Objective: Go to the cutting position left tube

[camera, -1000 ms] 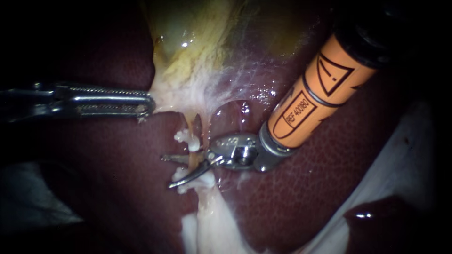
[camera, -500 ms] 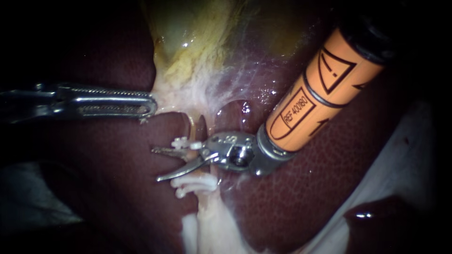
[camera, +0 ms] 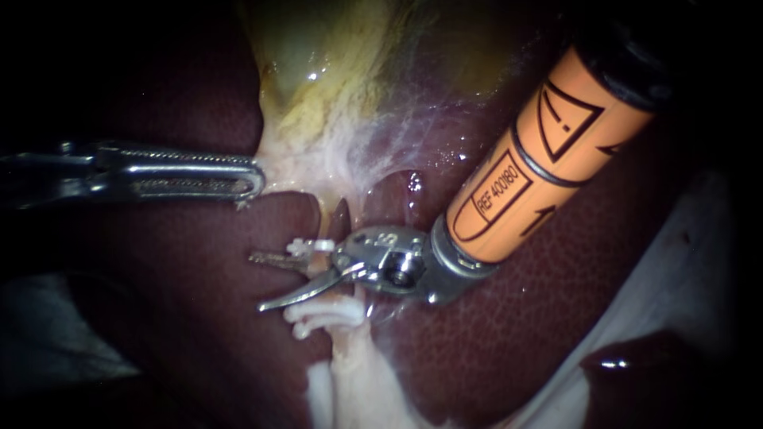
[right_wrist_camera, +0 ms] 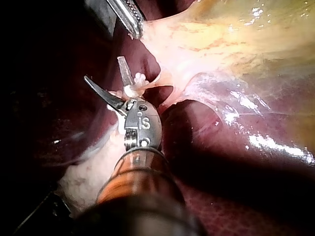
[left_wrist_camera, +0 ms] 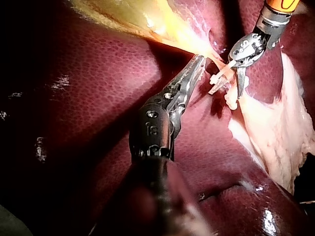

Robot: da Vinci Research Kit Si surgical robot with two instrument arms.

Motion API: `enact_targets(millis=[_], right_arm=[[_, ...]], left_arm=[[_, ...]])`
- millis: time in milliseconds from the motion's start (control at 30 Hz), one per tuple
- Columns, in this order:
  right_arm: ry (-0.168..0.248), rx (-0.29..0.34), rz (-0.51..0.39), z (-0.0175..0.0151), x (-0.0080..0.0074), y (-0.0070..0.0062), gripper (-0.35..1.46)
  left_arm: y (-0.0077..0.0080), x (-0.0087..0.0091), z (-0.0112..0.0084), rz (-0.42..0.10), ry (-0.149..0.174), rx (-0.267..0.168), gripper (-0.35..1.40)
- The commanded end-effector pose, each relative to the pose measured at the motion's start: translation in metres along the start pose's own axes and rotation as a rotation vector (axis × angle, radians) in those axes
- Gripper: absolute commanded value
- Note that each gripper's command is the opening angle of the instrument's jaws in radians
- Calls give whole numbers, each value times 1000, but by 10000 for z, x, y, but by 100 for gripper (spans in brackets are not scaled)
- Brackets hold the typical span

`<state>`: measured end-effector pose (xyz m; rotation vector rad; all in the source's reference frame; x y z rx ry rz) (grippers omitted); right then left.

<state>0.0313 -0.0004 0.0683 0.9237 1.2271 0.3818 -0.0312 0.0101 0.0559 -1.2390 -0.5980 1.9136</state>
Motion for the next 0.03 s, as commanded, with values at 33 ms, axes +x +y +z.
enact_targets(millis=[33], right_arm=[[-1,0,0,0,0,0,118]], left_arm=[[0,0,0,0,0,-1,-35]])
